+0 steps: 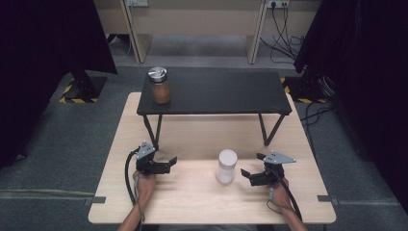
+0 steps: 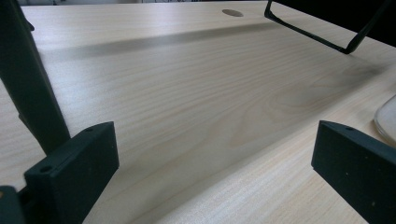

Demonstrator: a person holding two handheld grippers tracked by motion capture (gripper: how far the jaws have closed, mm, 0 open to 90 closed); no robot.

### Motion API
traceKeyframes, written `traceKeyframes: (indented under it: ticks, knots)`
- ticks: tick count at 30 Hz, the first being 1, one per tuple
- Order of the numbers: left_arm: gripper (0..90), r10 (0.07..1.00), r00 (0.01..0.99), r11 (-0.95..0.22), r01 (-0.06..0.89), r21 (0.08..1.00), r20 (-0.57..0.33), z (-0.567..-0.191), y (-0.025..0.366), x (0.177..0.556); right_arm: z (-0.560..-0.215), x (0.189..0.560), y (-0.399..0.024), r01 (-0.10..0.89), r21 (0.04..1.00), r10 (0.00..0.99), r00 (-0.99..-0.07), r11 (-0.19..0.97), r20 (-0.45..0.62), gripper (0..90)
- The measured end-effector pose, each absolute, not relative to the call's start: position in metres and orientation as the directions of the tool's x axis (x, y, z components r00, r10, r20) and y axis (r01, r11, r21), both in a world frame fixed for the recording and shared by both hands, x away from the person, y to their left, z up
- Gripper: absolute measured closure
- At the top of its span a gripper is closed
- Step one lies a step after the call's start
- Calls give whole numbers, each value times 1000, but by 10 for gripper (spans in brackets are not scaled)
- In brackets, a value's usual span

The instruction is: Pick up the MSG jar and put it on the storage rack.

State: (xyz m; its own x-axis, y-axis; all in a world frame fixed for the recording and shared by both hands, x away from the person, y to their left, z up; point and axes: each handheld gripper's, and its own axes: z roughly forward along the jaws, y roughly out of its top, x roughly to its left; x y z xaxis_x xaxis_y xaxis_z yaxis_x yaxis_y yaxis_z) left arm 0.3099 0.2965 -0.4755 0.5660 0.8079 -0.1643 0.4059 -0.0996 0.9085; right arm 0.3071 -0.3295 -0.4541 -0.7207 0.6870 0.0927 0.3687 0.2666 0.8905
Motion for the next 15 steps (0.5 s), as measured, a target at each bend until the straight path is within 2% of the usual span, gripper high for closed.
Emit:
traceKeyframes:
  ticks: [15]
  knots:
    - [0,807,567,-99,407,908,-166,-476,297,310,-442,304,-326,320,906,592,-800,278,101,11]
